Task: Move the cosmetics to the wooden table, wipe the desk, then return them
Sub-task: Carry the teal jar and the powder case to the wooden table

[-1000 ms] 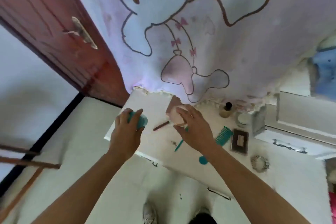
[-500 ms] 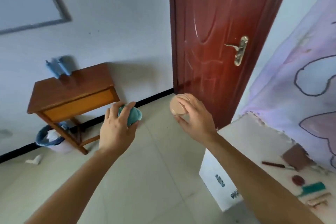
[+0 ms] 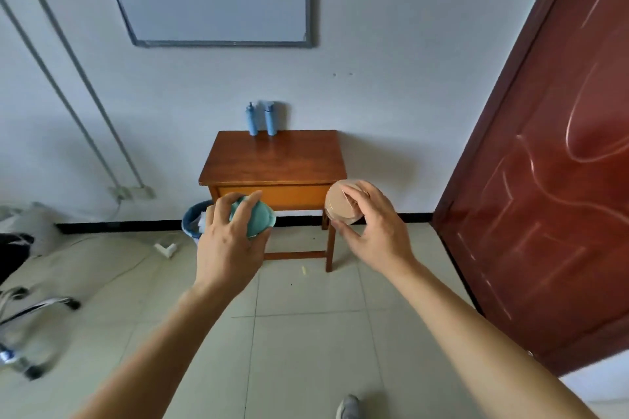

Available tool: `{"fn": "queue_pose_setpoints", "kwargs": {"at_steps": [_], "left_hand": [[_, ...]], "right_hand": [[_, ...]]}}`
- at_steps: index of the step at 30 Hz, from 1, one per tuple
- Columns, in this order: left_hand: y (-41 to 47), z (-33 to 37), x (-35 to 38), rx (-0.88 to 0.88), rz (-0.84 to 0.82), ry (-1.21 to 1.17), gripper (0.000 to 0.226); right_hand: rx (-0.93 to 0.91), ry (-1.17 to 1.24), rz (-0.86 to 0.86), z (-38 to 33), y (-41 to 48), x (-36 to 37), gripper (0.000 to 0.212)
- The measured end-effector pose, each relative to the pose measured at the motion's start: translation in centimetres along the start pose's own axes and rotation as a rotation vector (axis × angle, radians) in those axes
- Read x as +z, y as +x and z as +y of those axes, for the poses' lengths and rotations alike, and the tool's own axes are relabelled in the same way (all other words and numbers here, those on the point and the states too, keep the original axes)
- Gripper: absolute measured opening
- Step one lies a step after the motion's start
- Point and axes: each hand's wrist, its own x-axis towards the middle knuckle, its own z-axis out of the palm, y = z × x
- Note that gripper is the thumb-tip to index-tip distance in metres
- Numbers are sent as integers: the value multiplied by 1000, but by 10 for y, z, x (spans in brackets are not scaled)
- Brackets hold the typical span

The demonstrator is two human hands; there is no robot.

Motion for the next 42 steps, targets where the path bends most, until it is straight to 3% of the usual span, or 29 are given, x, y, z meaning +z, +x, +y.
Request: {"fn": "queue_pose_setpoints", "kwargs": {"at_steps": [7,13,22,27,33,42], "left_hand": [[120,-72,73,-13,0,41,63],[269,-116,139,15,-49,44,64],[415,-217,163,-48,0,90,60],[479,-290,194,-59,-37,74,57],[538,-369,240,-81,-154,3,59],[558,-438,337,-169,-435,-92,51]], "right_hand": [[-35,63,-17,62,110,110,59],[44,84,-10,133,250,173,60],[52,136,-104,151,411,280,66],[87,120,-190,161,463,358,74],[288,46,-237,177,508,437,81],[512,-29,-400,218,495,513,57]]}}
